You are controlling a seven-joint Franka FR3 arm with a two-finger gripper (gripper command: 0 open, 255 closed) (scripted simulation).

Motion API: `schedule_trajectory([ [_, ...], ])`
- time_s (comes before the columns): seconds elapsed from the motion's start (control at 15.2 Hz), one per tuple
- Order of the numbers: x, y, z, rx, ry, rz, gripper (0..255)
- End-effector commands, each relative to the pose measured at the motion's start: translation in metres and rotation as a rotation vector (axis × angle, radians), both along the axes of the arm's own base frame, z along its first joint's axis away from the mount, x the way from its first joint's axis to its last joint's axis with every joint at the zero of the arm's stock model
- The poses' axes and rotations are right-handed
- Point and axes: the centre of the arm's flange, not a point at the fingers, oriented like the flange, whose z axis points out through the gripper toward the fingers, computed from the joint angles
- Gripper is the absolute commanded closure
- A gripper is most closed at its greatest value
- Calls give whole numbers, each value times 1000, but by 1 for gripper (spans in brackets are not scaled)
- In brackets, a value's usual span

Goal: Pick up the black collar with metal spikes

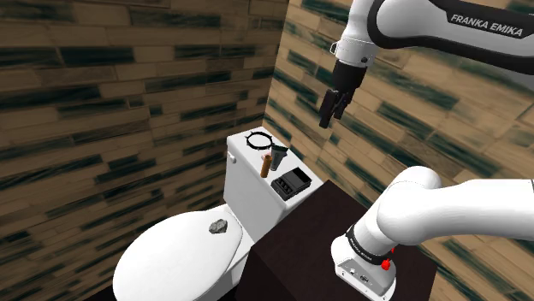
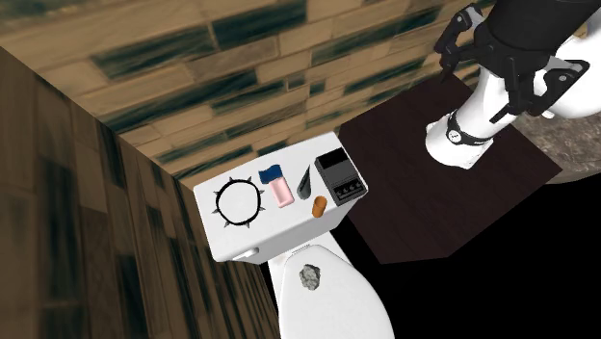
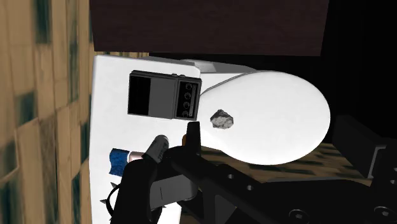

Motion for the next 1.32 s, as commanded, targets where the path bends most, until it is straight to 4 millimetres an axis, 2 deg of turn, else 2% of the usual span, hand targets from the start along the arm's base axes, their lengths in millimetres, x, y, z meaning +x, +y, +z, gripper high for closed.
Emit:
schedule_trajectory([
  [0.0, 0, 0, 0, 0, 0, 0, 0],
  [1.25, 152, -76, -179, 4, -34, 159, 0],
])
